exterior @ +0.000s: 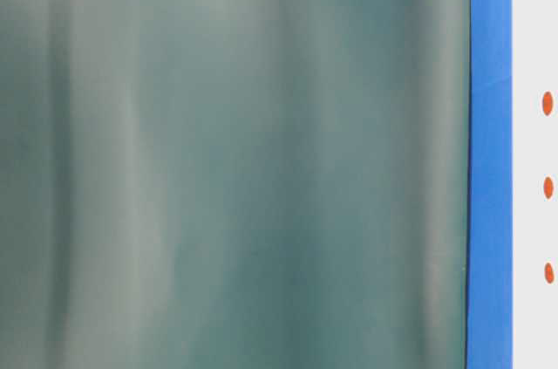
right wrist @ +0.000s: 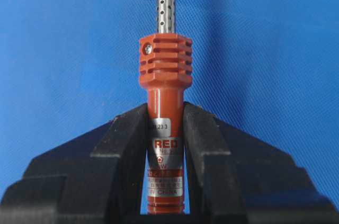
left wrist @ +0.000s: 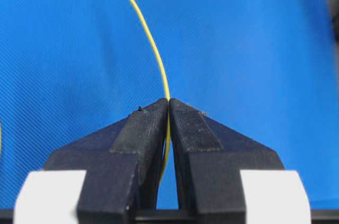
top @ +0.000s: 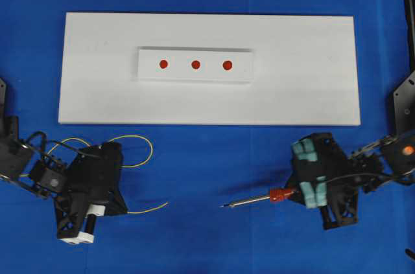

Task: Touch the tip of the soldering iron to the tip of the solder at the mark.
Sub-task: 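Release the wire and iron onto the table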

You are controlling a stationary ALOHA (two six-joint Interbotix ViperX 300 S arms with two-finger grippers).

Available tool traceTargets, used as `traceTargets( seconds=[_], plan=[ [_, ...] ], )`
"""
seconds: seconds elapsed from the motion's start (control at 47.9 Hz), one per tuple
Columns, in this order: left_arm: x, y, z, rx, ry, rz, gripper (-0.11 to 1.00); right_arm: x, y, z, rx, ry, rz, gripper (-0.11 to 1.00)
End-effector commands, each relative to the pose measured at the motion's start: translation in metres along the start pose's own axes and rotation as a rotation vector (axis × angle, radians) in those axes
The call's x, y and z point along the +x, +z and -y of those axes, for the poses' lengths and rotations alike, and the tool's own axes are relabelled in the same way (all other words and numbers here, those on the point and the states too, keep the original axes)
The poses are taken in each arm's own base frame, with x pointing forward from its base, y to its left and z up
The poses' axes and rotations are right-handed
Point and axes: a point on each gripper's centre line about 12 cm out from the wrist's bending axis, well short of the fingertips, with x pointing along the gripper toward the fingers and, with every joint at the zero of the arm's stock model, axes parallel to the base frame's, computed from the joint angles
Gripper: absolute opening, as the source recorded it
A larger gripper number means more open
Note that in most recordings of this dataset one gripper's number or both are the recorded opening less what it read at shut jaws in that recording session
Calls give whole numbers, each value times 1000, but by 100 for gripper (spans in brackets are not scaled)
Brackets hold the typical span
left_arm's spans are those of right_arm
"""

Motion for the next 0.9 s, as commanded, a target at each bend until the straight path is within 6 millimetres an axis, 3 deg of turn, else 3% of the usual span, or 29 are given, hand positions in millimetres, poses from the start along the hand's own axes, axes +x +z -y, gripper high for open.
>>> traceTargets(
  seconds=[0.0,0.292,0.355,0.418,0.543,0.606,0.689,0.877],
  plan=[
    [4,6,5,7,-14,19,2,6,12,-6,5,14,24,6],
    [4,3,3,7,-1,-3,5,7,14,-7,8,16,26,7],
    [4,2,3,5,3,-12,18,7,14,-8,9,16,28,9],
    [4,2,2,4,7,-17,36,7,14,-8,8,16,28,18],
    [0,5,4,4,7,-17,76,6,18,-8,13,16,35,54],
    [-8,9,6,5,5,-15,86,3,23,-10,8,19,47,73],
    [-20,17,8,1,7,-7,82,-7,31,-11,-8,18,65,88],
    [-56,37,8,-3,20,23,79,-47,55,1,-41,-25,138,80]
  ],
)
